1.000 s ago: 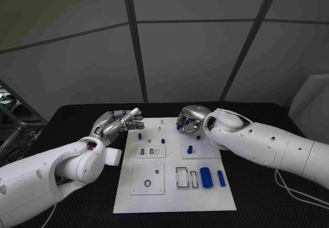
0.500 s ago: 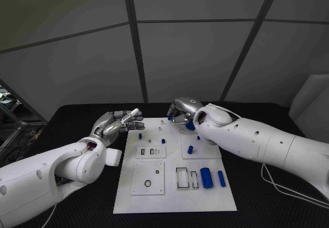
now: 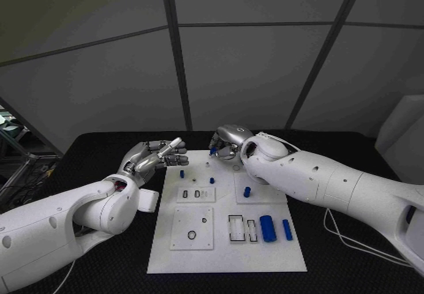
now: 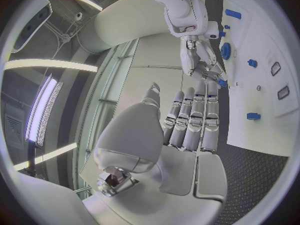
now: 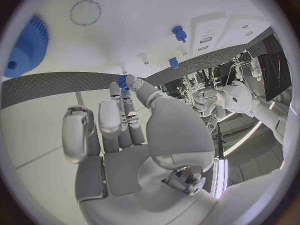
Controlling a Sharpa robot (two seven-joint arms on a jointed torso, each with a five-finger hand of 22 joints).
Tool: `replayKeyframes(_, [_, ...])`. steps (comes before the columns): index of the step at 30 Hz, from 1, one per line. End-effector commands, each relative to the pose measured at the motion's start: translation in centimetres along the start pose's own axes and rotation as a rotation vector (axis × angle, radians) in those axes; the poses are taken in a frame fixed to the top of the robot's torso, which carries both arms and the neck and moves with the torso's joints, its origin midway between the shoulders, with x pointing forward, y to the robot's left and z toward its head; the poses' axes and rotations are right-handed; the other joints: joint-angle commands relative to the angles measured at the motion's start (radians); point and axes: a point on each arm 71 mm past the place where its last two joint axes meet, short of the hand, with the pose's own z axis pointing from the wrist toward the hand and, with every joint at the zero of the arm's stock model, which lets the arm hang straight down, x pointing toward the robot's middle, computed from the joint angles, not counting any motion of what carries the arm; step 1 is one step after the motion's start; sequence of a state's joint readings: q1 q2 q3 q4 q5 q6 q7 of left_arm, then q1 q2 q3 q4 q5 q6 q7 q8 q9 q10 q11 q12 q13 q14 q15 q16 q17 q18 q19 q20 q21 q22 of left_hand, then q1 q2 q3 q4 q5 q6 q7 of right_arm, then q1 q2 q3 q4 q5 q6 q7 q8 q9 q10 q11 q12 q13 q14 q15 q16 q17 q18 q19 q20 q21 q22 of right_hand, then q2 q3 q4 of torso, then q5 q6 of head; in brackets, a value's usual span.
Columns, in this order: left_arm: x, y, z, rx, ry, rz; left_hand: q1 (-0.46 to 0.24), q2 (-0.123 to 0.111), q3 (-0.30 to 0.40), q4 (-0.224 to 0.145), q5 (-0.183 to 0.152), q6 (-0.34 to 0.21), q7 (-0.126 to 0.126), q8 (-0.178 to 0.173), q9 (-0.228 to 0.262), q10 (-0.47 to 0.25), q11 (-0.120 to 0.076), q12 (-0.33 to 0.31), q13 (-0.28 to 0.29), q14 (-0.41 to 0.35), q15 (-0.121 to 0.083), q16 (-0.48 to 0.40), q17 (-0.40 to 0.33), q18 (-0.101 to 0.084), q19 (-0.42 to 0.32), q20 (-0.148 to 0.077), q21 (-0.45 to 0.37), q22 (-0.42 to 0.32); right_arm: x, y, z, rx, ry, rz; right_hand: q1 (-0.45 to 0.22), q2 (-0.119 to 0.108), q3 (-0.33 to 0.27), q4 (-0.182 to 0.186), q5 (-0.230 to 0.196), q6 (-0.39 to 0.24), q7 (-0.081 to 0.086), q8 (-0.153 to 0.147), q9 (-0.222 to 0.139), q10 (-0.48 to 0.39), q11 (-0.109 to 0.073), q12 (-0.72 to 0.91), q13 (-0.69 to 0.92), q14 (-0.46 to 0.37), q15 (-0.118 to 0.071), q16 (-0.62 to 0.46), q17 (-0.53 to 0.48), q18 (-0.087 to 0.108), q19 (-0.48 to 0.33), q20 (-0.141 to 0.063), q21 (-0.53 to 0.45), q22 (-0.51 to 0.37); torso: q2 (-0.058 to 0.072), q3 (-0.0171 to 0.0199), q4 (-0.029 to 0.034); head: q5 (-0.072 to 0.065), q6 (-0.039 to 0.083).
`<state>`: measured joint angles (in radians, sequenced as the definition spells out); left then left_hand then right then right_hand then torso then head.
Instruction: Assemble the parts on the task board
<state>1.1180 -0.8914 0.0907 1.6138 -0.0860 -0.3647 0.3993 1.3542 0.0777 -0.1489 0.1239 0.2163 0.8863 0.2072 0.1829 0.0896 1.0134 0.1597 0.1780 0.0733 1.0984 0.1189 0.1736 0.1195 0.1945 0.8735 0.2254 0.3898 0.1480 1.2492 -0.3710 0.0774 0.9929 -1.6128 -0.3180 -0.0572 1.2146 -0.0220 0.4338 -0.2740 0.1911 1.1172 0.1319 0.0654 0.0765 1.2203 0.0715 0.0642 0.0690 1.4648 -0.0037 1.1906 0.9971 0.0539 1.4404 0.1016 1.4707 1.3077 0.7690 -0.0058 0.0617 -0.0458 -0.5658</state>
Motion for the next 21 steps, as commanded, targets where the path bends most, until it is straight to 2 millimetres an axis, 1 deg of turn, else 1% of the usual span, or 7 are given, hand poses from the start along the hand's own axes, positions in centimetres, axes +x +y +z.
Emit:
replayKeyframes(1, [0.22, -0.24, 0.04, 0.007, 0.016, 0.0, 0.005, 0.006, -0.003, -0.001, -0.003, 0.005, -0.002, -0.006, -0.001, 0.004, 0.0, -0.003, -0.002, -0.007, 0.001, -0.004, 0.001, -0.013, 0.004, 0.001, -0.002, -0.002, 0.19, 0.07, 0.22, -0.001, 0.039, 0.001, -0.008, 0.001, 0.004, 0.002, 0.001, 0.003, 0.002, 0.0, -0.001, -0.002, 0.002, -0.005, -0.002, 0.019, -0.005, 0.004, 0.001, -0.007, 0.003, -0.001, 0.004, 0.034, 0.001, -0.0013, 0.0019, 0.002, -0.004])
replayKeyframes(3, [0.23, -0.3, 0.06, 0.008, 0.016, 0.0, 0.005, 0.006, -0.003, -0.001, -0.003, 0.005, -0.002, -0.006, -0.001, 0.004, 0.0, -0.003, -0.002, -0.007, 0.001, -0.004, 0.001, -0.013, 0.004, 0.001, -0.002, -0.002, 0.26, 0.09, 0.28, 0.0, 0.045, 0.0, -0.009, 0.001, 0.004, 0.002, 0.0, 0.003, 0.003, 0.0, -0.001, -0.002, 0.003, -0.005, -0.002, 0.019, -0.005, 0.004, 0.0, -0.007, 0.002, 0.0, 0.004, 0.033, 0.002, -0.0018, 0.0019, 0.002, -0.003])
replayKeyframes(5, [0.24, -0.36, 0.08, 0.009, 0.016, 0.0, 0.005, 0.006, -0.003, -0.001, -0.003, 0.005, -0.002, -0.006, -0.001, 0.004, 0.0, -0.003, -0.002, -0.007, 0.001, -0.004, 0.001, -0.013, 0.004, 0.001, -0.002, -0.002, 0.34, 0.1, 0.38, 0.002, 0.049, 0.0, -0.009, 0.001, 0.004, 0.002, 0.0, 0.003, 0.003, 0.0, -0.001, -0.003, 0.003, -0.005, -0.002, 0.019, -0.005, 0.004, 0.0, -0.007, 0.002, 0.0, 0.004, 0.033, 0.002, -0.001, 0.0003, 0.005, -0.005])
replayKeyframes(7, [0.28, -0.4, 0.11, 0.01, 0.018, 0.0, 0.005, 0.006, -0.003, -0.001, -0.003, 0.005, -0.002, -0.006, -0.001, 0.004, 0.0, -0.003, -0.002, -0.007, 0.001, -0.004, 0.001, -0.013, 0.004, 0.001, -0.002, -0.002, 0.41, 0.14, 0.48, 0.003, 0.052, -0.002, -0.009, 0.001, 0.004, 0.002, 0.0, 0.003, 0.003, 0.0, -0.001, -0.003, 0.003, -0.005, -0.002, 0.019, -0.005, 0.004, 0.0, -0.007, 0.002, 0.0, 0.004, 0.033, 0.002, -0.0013, 0.0004, 0.005, -0.006])
replayKeyframes(10, [0.38, -0.43, 0.17, 0.011, 0.02, -0.001, 0.005, 0.006, -0.003, -0.001, -0.003, 0.005, -0.002, -0.006, -0.001, 0.004, 0.0, -0.003, -0.002, -0.007, 0.001, -0.004, 0.001, -0.013, 0.004, 0.001, -0.002, -0.002, 0.48, 0.29, 0.62, 0.0, 0.05, -0.013, -0.011, 0.001, 0.004, 0.003, 0.0, 0.001, 0.003, -0.001, -0.001, -0.006, 0.003, -0.005, -0.002, 0.018, -0.004, 0.004, -0.001, -0.006, 0.001, 0.0, 0.003, 0.032, 0.002, -0.0007, 0.001, 0.002, -0.007])
replayKeyframes(13, [0.43, -0.45, 0.21, 0.011, 0.021, -0.001, 0.005, 0.006, -0.003, -0.001, -0.003, 0.005, -0.002, -0.006, -0.001, 0.004, 0.0, -0.003, -0.002, -0.007, 0.001, -0.004, 0.001, -0.013, 0.004, 0.001, -0.002, -0.002, 0.54, 0.41, 0.75, 0.003, 0.048, -0.022, -0.011, 0.001, 0.004, 0.003, 0.0, 0.0, 0.003, -0.001, -0.001, -0.006, 0.003, -0.005, -0.002, 0.018, -0.004, 0.004, -0.001, -0.006, 0.001, 0.0, 0.003, 0.032, 0.002, 0.0005, 0.0003, 0.004, -0.008])
replayKeyframes(21, [0.47, -0.47, 0.26, 0.01, 0.024, -0.002, 0.005, 0.006, -0.003, -0.001, -0.003, 0.005, -0.002, -0.006, -0.001, 0.004, 0.0, -0.003, -0.002, -0.007, 0.001, -0.004, 0.001, -0.013, 0.004, 0.001, -0.002, -0.002, 0.66, 0.53, 1.03, 0.017, 0.045, -0.031, -0.013, 0.0, 0.005, 0.004, 0.0, -0.002, 0.004, -0.002, -0.002, -0.01, 0.004, -0.006, -0.003, 0.016, -0.003, 0.002, -0.007, -0.005, -0.004, 0.001, 0.001, 0.025, 0.002, 0.0001, -0.0001, 0.002, -0.007])
